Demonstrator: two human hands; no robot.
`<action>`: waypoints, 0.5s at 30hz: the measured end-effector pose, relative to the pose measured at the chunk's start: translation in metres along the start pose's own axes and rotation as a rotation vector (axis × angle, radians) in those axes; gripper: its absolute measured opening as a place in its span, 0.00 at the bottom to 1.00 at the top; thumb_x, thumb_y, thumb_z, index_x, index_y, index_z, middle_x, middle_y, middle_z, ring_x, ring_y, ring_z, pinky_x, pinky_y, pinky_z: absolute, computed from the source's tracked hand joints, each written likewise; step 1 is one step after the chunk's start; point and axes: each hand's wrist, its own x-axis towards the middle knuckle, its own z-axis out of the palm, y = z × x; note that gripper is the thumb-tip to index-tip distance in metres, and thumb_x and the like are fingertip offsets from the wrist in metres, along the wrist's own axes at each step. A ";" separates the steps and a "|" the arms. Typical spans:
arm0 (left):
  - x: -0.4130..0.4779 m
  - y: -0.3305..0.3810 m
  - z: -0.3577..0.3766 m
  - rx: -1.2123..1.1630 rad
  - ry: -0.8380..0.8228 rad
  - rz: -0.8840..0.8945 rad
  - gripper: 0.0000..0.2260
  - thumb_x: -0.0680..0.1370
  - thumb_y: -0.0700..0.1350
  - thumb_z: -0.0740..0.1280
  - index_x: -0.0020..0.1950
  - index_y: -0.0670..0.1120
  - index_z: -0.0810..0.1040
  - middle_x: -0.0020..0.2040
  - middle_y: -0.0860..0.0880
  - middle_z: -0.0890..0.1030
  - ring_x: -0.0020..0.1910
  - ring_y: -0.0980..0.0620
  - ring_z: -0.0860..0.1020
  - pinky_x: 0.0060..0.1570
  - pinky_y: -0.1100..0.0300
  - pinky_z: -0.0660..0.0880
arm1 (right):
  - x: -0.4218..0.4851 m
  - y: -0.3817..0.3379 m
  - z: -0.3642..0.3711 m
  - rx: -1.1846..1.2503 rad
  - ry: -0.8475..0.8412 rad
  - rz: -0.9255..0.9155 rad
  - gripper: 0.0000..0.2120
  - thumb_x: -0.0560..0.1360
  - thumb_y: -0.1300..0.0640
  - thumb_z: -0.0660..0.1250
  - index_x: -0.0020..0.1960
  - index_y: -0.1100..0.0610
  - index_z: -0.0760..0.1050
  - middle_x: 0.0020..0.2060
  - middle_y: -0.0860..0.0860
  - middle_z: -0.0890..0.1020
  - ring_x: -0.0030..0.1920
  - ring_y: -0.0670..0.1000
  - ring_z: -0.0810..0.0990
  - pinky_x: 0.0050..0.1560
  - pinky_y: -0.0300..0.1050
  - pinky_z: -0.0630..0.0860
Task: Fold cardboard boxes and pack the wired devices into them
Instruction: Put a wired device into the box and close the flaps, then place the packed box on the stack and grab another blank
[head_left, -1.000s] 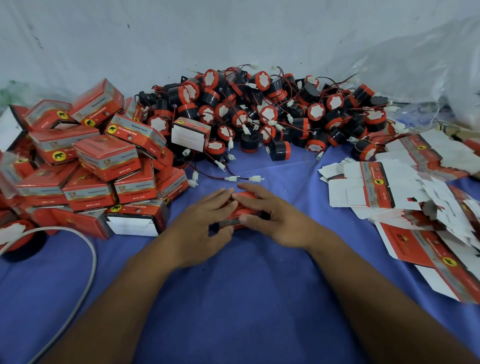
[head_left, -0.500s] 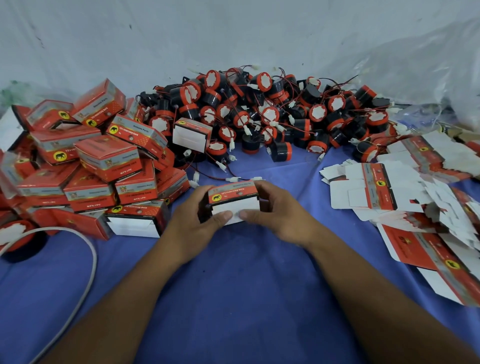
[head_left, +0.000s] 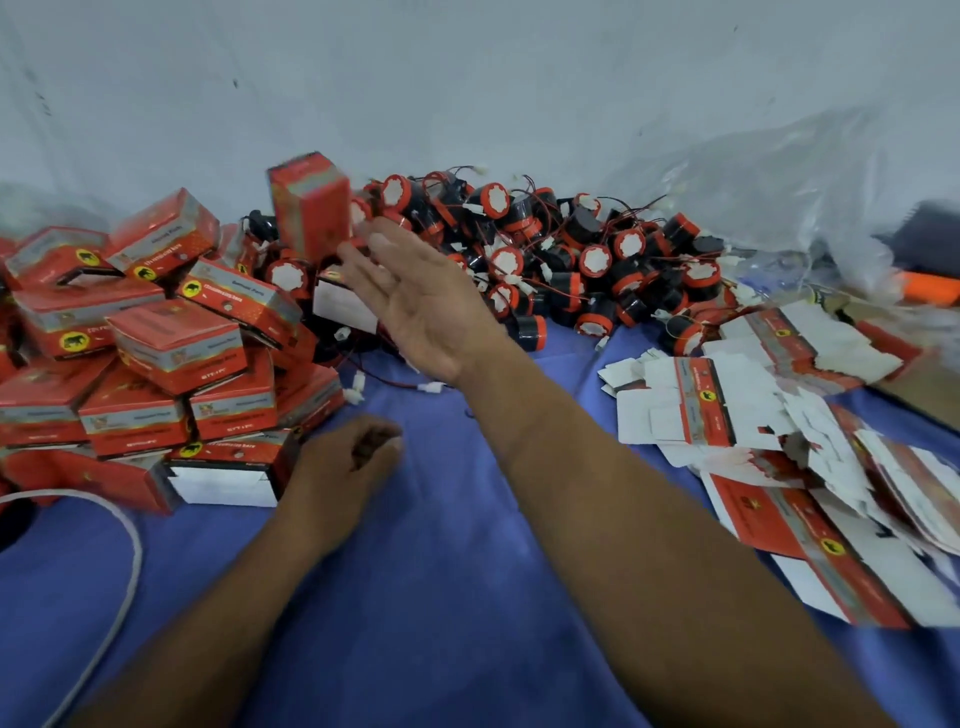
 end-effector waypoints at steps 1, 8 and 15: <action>0.000 0.000 0.001 0.000 -0.004 0.016 0.05 0.79 0.42 0.68 0.50 0.53 0.79 0.45 0.60 0.81 0.46 0.70 0.77 0.44 0.77 0.69 | -0.001 -0.004 0.000 -0.071 0.001 0.018 0.19 0.83 0.64 0.61 0.73 0.66 0.66 0.68 0.58 0.76 0.70 0.59 0.74 0.67 0.48 0.75; 0.002 0.004 0.003 -0.019 -0.047 0.057 0.05 0.80 0.41 0.68 0.48 0.52 0.79 0.44 0.57 0.81 0.46 0.65 0.78 0.44 0.74 0.69 | -0.089 -0.056 -0.145 -1.815 0.576 0.382 0.39 0.73 0.42 0.74 0.76 0.56 0.62 0.71 0.59 0.67 0.69 0.63 0.68 0.66 0.59 0.69; -0.001 0.005 0.004 -0.024 -0.064 0.012 0.07 0.79 0.43 0.68 0.46 0.56 0.79 0.44 0.57 0.82 0.44 0.62 0.79 0.43 0.73 0.72 | -0.159 -0.072 -0.232 -2.030 0.759 0.757 0.49 0.68 0.31 0.68 0.79 0.49 0.51 0.74 0.58 0.63 0.75 0.68 0.60 0.71 0.69 0.61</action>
